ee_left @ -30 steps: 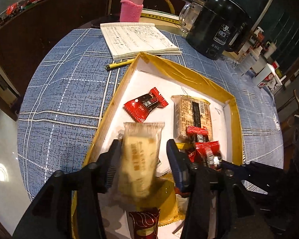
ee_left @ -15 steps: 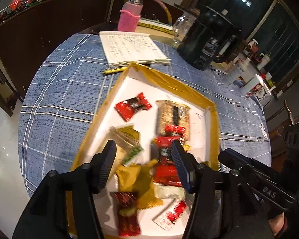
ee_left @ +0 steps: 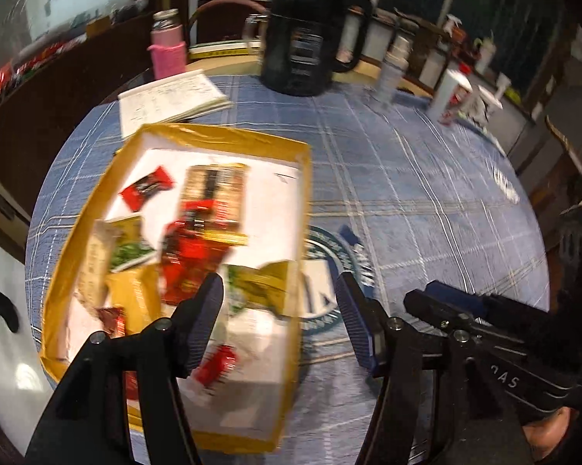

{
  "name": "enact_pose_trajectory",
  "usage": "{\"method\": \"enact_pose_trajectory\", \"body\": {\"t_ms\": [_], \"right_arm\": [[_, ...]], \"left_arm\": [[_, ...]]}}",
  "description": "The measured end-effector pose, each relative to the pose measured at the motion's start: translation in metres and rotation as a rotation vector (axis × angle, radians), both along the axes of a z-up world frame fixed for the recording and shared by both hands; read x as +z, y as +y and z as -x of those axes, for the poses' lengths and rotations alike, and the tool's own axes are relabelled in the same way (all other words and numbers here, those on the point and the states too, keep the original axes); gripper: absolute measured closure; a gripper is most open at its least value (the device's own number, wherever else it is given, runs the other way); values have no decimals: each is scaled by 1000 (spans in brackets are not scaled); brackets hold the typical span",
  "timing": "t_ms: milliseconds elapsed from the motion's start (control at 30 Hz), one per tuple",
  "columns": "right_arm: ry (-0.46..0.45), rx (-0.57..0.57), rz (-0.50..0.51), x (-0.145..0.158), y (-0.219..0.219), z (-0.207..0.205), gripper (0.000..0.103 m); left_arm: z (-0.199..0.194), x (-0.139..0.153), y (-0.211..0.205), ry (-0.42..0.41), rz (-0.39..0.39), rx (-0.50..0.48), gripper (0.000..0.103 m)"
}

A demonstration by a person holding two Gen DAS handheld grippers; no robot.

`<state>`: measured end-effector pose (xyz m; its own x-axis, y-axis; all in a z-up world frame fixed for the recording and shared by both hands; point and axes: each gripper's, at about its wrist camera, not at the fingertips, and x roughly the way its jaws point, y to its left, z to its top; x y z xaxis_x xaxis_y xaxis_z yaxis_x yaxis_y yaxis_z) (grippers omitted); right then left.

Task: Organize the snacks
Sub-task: 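Withdraw both open tools from the tray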

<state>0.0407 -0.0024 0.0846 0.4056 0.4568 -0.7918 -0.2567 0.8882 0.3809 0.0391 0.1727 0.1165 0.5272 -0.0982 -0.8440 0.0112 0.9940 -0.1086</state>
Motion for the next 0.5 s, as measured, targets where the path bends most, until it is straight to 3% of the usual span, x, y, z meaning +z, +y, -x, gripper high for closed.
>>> {"method": "enact_pose_trajectory", "body": {"t_ms": [233, 500], "right_arm": [[-20, -34, 53, -2, -69, 10, 66], [-7, -43, 76, -13, -114, 13, 66]], "left_arm": [[7, -2, -67, 11, -69, -32, 43], [6, -16, -115, 49, -127, -19, 43]]}}
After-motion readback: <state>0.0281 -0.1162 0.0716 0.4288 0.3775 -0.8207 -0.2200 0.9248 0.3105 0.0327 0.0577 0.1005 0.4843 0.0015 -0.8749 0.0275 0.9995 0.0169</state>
